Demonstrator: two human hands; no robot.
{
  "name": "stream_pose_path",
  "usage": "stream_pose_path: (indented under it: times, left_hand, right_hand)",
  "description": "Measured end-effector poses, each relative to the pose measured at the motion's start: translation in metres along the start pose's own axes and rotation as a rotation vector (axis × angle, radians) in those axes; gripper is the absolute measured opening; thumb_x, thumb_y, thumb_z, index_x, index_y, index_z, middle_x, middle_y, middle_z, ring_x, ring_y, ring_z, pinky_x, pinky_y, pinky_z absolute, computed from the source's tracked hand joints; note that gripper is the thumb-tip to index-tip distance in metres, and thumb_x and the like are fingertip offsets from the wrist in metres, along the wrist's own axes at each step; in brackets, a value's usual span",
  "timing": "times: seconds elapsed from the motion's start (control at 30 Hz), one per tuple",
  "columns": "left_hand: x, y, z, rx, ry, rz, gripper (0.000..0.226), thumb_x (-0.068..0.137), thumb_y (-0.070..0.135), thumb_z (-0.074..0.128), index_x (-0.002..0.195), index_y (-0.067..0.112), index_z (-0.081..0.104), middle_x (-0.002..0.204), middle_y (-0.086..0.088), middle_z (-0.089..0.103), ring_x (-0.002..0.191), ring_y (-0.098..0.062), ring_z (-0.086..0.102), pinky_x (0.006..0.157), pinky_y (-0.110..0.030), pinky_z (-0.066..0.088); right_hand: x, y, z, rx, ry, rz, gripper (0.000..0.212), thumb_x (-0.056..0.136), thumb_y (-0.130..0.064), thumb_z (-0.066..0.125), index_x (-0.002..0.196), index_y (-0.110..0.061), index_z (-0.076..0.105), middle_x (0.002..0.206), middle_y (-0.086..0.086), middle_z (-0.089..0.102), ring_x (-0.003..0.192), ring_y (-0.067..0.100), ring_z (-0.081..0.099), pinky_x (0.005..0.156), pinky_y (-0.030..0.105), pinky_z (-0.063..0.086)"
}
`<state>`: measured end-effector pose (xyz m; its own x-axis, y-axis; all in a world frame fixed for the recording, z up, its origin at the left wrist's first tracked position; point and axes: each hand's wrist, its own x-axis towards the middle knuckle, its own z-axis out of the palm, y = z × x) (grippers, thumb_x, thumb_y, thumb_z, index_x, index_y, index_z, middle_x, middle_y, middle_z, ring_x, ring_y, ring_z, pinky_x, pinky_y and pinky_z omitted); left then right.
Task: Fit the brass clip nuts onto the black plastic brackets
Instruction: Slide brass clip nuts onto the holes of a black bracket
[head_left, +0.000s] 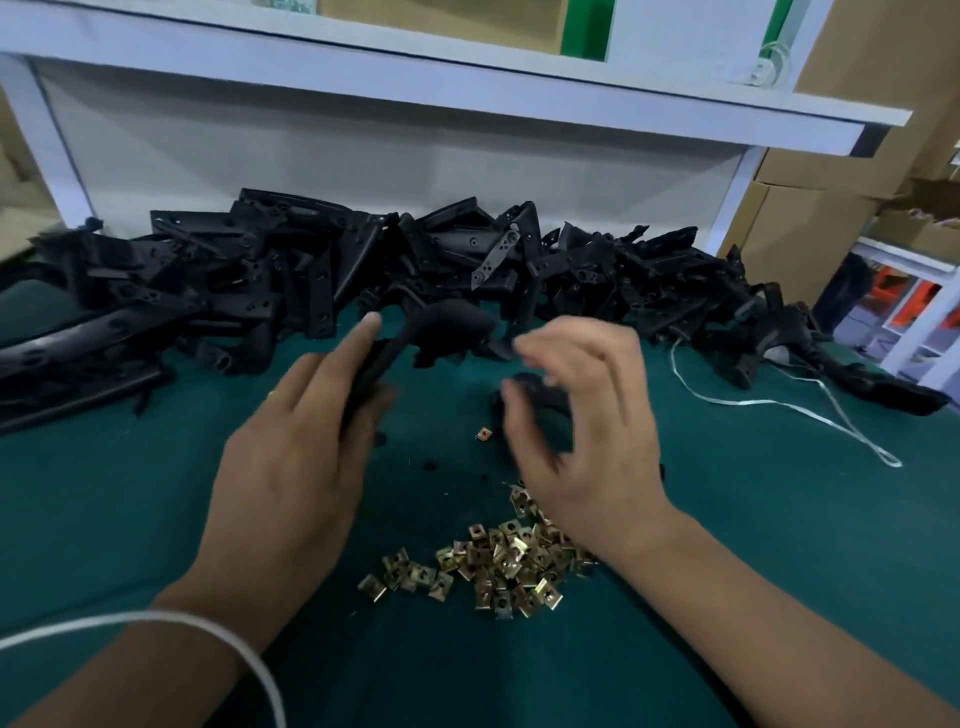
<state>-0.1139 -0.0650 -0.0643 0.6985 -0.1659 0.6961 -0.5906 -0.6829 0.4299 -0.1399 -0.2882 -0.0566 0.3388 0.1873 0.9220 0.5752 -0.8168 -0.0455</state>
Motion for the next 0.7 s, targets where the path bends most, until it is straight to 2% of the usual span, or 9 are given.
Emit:
stream_pose_path:
  times: [0.07, 0.17, 0.23, 0.3, 0.33, 0.4, 0.5, 0.57, 0.7]
  left_hand:
    - [0.0, -0.006, -0.002, -0.179, 0.046, -0.165, 0.054, 0.1, 0.049, 0.05, 0.15, 0.033, 0.042, 0.114, 0.006, 0.059, 0.082, -0.01, 0.064, 0.067, -0.032, 0.055]
    - [0.001, -0.009, -0.007, -0.407, 0.165, -0.351, 0.041, 0.095, 0.053, 0.058, 0.132, 0.043, 0.043, 0.101, 0.006, 0.067, 0.078, 0.0, 0.07, 0.056, -0.021, 0.057]
    - [0.0, -0.01, -0.008, -0.409, 0.199, -0.386, 0.035, 0.095, 0.056, 0.061, 0.123, 0.051, 0.039, 0.098, 0.009, 0.071, 0.08, 0.006, 0.07, 0.058, -0.019, 0.051]
    - [0.0, -0.011, -0.009, -0.415, 0.189, -0.429, 0.034, 0.091, 0.057, 0.066, 0.113, 0.06, 0.04, 0.096, 0.012, 0.072, 0.078, 0.006, 0.07, 0.059, -0.021, 0.05]
    - [0.0, -0.011, -0.009, -0.414, 0.173, -0.449, 0.035, 0.089, 0.058, 0.068, 0.106, 0.066, 0.039, 0.096, 0.014, 0.072, 0.078, 0.003, 0.07, 0.06, -0.025, 0.052]
    - [0.002, -0.014, -0.008, -0.394, 0.125, -0.473, 0.037, 0.087, 0.057, 0.071, 0.104, 0.069, 0.04, 0.092, 0.016, 0.071, 0.077, -0.001, 0.069, 0.062, -0.031, 0.054]
    - [0.0, -0.017, -0.005, -0.372, 0.013, -0.454, 0.033, 0.087, 0.059, 0.068, 0.109, 0.066, 0.044, 0.081, 0.011, 0.07, 0.073, -0.007, 0.068, 0.056, -0.031, 0.053]
    - [-0.001, -0.018, -0.002, -0.368, -0.086, -0.431, 0.03, 0.087, 0.06, 0.067, 0.11, 0.065, 0.048, 0.079, 0.015, 0.071, 0.075, -0.004, 0.068, 0.053, -0.015, 0.049]
    - [-0.003, -0.021, 0.004, -0.303, -0.211, -0.382, 0.037, 0.089, 0.055, 0.067, 0.125, 0.052, 0.059, 0.085, 0.044, 0.062, 0.081, 0.017, 0.061, 0.061, -0.008, 0.044]
  right_hand:
    - [-0.002, 0.021, -0.013, -0.035, -0.165, 0.214, 0.019, 0.09, 0.004, 0.054, 0.097, -0.008, 0.067, 0.097, -0.001, 0.064, 0.089, 0.016, 0.06, 0.077, 0.035, 0.052]
    - [-0.007, 0.042, -0.031, 0.111, -0.504, 0.45, 0.041, 0.082, 0.011, 0.048, 0.075, -0.022, 0.072, 0.072, -0.012, 0.069, 0.075, 0.011, 0.066, 0.072, 0.036, 0.052]
    - [-0.011, 0.047, -0.03, -0.011, -0.638, 0.425, 0.047, 0.086, 0.009, 0.051, 0.094, -0.027, 0.079, 0.097, -0.014, 0.077, 0.1, 0.009, 0.068, 0.097, 0.037, 0.05]
    - [-0.016, 0.052, -0.021, -0.297, -0.747, 0.393, 0.048, 0.093, -0.002, 0.053, 0.133, -0.022, 0.07, 0.143, -0.004, 0.066, 0.137, 0.017, 0.054, 0.119, 0.037, 0.033]
    - [-0.017, 0.053, -0.016, -0.394, -0.781, 0.446, 0.054, 0.096, -0.006, 0.052, 0.149, -0.017, 0.056, 0.158, 0.003, 0.051, 0.149, 0.021, 0.041, 0.124, 0.038, 0.025]
    - [-0.017, 0.052, -0.012, -0.406, -0.755, 0.545, 0.065, 0.096, -0.005, 0.052, 0.159, -0.011, 0.038, 0.165, 0.009, 0.036, 0.153, 0.027, 0.031, 0.126, 0.041, 0.024]
    - [-0.017, 0.049, -0.01, -0.198, -0.568, 0.456, 0.049, 0.095, -0.001, 0.057, 0.142, -0.016, 0.059, 0.134, -0.003, 0.055, 0.127, 0.019, 0.052, 0.112, 0.037, 0.043]
    - [-0.018, 0.042, -0.008, -0.043, -0.606, 0.359, 0.033, 0.102, -0.01, 0.06, 0.131, -0.023, 0.069, 0.118, -0.011, 0.058, 0.115, 0.009, 0.054, 0.105, 0.028, 0.045]
    - [-0.019, 0.039, 0.003, 0.112, -0.757, 0.401, 0.023, 0.103, -0.029, 0.066, 0.124, -0.028, 0.075, 0.113, -0.015, 0.06, 0.117, 0.008, 0.052, 0.104, 0.03, 0.043]
